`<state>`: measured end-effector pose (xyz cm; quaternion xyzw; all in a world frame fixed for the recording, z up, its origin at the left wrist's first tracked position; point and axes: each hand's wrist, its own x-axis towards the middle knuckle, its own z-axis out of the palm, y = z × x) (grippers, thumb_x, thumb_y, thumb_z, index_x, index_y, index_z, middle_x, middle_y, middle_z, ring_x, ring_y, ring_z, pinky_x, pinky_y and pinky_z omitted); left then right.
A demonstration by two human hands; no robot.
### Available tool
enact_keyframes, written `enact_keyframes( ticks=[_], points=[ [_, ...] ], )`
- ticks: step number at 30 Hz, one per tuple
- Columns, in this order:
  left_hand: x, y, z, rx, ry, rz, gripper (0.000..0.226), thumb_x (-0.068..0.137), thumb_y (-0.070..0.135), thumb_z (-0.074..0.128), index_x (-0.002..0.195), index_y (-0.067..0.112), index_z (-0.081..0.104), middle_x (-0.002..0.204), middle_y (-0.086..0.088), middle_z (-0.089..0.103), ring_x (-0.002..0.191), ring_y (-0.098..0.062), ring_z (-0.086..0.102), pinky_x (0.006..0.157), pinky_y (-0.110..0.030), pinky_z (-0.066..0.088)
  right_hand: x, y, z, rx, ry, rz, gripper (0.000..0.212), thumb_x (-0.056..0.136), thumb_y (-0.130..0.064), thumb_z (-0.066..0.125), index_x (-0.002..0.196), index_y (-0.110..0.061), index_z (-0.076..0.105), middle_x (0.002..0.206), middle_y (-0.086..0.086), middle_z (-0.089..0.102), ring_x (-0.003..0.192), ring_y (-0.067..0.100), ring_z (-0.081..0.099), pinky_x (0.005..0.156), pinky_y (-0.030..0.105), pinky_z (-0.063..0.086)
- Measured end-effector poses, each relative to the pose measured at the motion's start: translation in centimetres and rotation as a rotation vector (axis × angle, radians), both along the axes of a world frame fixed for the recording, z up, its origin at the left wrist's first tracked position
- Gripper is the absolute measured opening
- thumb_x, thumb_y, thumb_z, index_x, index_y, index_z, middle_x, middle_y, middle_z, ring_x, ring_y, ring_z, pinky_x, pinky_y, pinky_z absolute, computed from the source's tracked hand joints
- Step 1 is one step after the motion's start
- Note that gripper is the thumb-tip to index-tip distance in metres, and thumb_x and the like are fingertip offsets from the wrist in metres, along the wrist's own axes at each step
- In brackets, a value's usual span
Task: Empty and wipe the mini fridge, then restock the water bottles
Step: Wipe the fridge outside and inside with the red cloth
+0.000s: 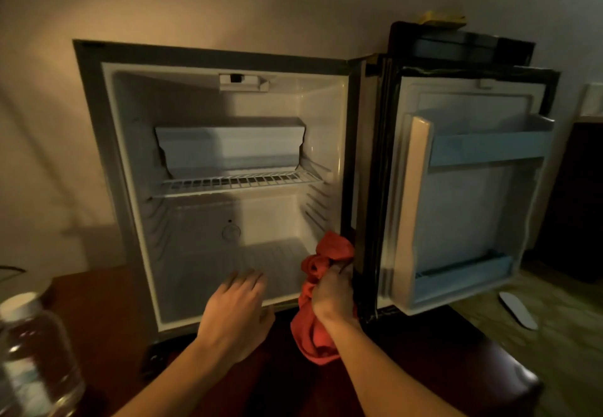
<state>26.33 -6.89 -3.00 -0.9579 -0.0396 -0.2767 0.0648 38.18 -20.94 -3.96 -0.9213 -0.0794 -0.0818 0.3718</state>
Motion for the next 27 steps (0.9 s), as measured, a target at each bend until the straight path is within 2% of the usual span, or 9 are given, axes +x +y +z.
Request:
enact_keyframes(
  ticks=[7, 11, 13, 16, 19, 20, 23, 25, 27],
  points=[
    [0.5, 0.0, -1.0, -0.031, 0.016, 0.002, 0.053, 0.069, 0.042, 0.042, 0.104, 0.014, 0.070, 0.106, -0.001, 0.071, 0.102, -0.019, 0.067, 0.100, -0.030, 0.038, -0.2, -1.2, 1.5, -0.085, 0.108, 0.066, 0.039, 0.098, -0.014, 0.046, 0.134, 0.000, 0.044, 0.137, 0.018, 0.047, 0.123, 0.034, 0.051, 0.099, 0.031, 0.040],
    [0.5, 0.4, -0.8, -0.027, 0.062, 0.035, 0.048, 0.071, 0.043, 0.047, 0.104, 0.016, 0.069, 0.105, 0.000, 0.070, 0.101, -0.019, 0.067, 0.097, -0.033, 0.049, -0.8, -0.9, 1.5, -0.108, -0.014, -0.028, 0.058, 0.097, -0.006, 0.043, 0.147, 0.008, 0.019, 0.151, 0.024, 0.030, 0.137, 0.034, 0.037, 0.112, 0.030, 0.025],
    [0.2, 1.2, -0.8, -0.016, 0.079, 0.057, 0.045, 0.072, 0.045, 0.058, 0.106, 0.016, 0.068, 0.106, -0.001, 0.070, 0.102, -0.020, 0.066, 0.097, -0.034, 0.049, -0.2, 0.1, 0.7, -0.062, 0.066, -0.017, 0.059, 0.096, -0.008, 0.043, 0.148, 0.005, 0.019, 0.152, 0.026, 0.026, 0.138, 0.036, 0.036, 0.114, 0.035, 0.025],
    [-0.5, 2.5, -0.6, -0.010, 0.083, 0.100, 0.043, 0.072, 0.043, 0.068, 0.105, 0.016, 0.068, 0.106, -0.001, 0.070, 0.102, -0.021, 0.066, 0.092, -0.033, 0.051, -0.7, 0.7, 1.1, -0.051, 0.204, 0.035, 0.036, 0.089, -0.018, 0.050, 0.125, -0.013, 0.054, 0.133, 0.021, 0.052, 0.123, 0.036, 0.055, 0.095, 0.036, 0.049],
    [-1.5, 3.2, -0.4, -0.029, 0.083, 0.113, 0.040, 0.075, 0.041, 0.068, 0.106, 0.017, 0.066, 0.107, -0.001, 0.070, 0.103, -0.022, 0.065, 0.093, -0.033, 0.050, -2.2, 0.7, 2.0, -0.098, 0.256, 0.143, 0.032, 0.101, -0.013, 0.045, 0.126, 0.002, 0.057, 0.130, 0.024, 0.057, 0.121, 0.037, 0.053, 0.064, 0.009, 0.048],
    [-1.8, 3.3, -0.4, -0.025, 0.075, 0.108, 0.039, 0.076, 0.041, 0.066, 0.108, 0.017, 0.066, 0.109, -0.002, 0.069, 0.105, -0.022, 0.064, 0.095, -0.034, 0.049, -2.5, 1.0, 2.1, -0.072, 0.259, 0.148, 0.032, 0.101, -0.016, 0.046, 0.126, 0.002, 0.058, 0.131, 0.023, 0.057, 0.121, 0.037, 0.053, 0.066, 0.010, 0.050],
    [-2.9, 3.7, -0.7, -0.009, 0.063, 0.104, 0.041, 0.078, 0.041, 0.065, 0.111, 0.016, 0.065, 0.111, -0.002, 0.068, 0.106, -0.022, 0.063, 0.098, -0.034, 0.047, -3.4, 3.5, 1.4, -0.180, 0.219, 0.112, 0.033, 0.089, -0.036, 0.060, 0.111, -0.013, 0.066, 0.117, 0.010, 0.068, 0.116, 0.031, 0.060, 0.093, 0.033, 0.051],
    [-3.6, 4.1, -0.8, -0.008, 0.063, 0.109, 0.040, 0.078, 0.041, 0.060, 0.109, 0.016, 0.064, 0.110, -0.002, 0.068, 0.105, -0.022, 0.063, 0.097, -0.034, 0.047, -5.0, 5.0, 1.4, -0.211, 0.185, 0.185, 0.038, 0.081, -0.043, 0.066, 0.105, -0.013, 0.067, 0.106, 0.008, 0.072, 0.109, 0.027, 0.065, 0.090, 0.034, 0.053],
    [-4.2, 4.3, -0.8, -0.011, 0.061, 0.118, 0.038, 0.079, 0.042, 0.052, 0.105, 0.016, 0.064, 0.107, -0.001, 0.068, 0.102, -0.022, 0.063, 0.094, -0.034, 0.047, -6.7, 6.2, 1.4, -0.278, 0.121, 0.275, 0.041, 0.081, -0.042, 0.069, 0.109, -0.012, 0.066, 0.113, 0.012, 0.069, 0.111, 0.030, 0.064, 0.089, 0.035, 0.051]
  ],
)
